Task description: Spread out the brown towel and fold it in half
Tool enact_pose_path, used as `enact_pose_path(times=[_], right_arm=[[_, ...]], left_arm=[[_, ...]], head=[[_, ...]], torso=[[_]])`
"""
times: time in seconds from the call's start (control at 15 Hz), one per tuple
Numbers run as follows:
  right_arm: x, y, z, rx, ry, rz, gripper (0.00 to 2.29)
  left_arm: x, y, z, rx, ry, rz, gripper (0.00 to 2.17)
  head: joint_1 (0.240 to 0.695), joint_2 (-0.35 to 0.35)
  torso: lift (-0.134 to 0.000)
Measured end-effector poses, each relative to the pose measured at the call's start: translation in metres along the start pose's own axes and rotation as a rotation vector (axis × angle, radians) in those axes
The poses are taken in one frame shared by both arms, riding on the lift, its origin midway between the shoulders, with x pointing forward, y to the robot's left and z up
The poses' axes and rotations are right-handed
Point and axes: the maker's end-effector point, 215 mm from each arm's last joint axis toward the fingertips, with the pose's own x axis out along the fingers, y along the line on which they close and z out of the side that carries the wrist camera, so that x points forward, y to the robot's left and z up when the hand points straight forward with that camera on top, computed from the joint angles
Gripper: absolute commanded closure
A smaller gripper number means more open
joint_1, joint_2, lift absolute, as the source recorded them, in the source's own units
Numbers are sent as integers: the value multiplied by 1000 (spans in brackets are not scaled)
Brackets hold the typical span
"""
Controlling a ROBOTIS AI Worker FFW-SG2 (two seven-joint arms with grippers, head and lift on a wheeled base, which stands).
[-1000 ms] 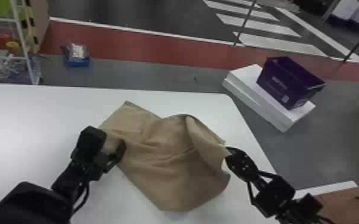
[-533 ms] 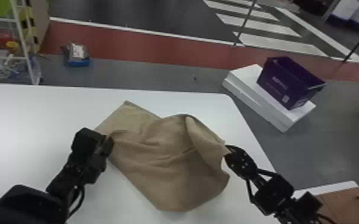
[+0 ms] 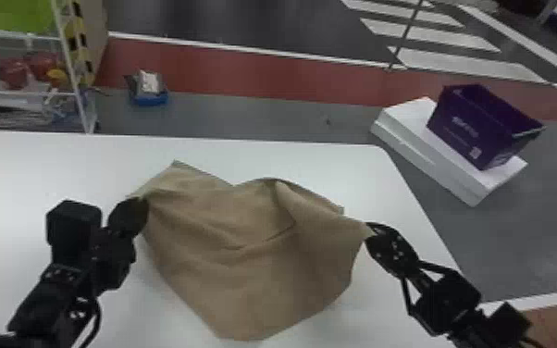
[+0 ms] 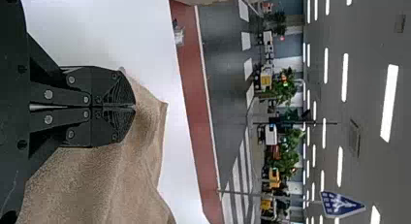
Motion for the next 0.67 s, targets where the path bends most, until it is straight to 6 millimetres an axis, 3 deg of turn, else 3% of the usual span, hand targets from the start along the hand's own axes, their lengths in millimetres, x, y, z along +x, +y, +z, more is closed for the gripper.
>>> enact_pose_path(times=[0.2, 0.47, 0.67], right_arm=[[6, 8, 9, 9, -24, 14, 1825], [15, 18, 19, 18, -51, 30, 1825], [17, 19, 23, 16, -62, 32, 1825]], left_arm=[[-41, 34, 1, -14, -6, 61, 1703], [-87, 63, -24, -15, 54, 119, 1703], [-115, 74, -46, -15, 106, 146, 1703]], head=[[695, -164], [695, -86], [695, -50]], torso=[[-123], [-123], [-123]])
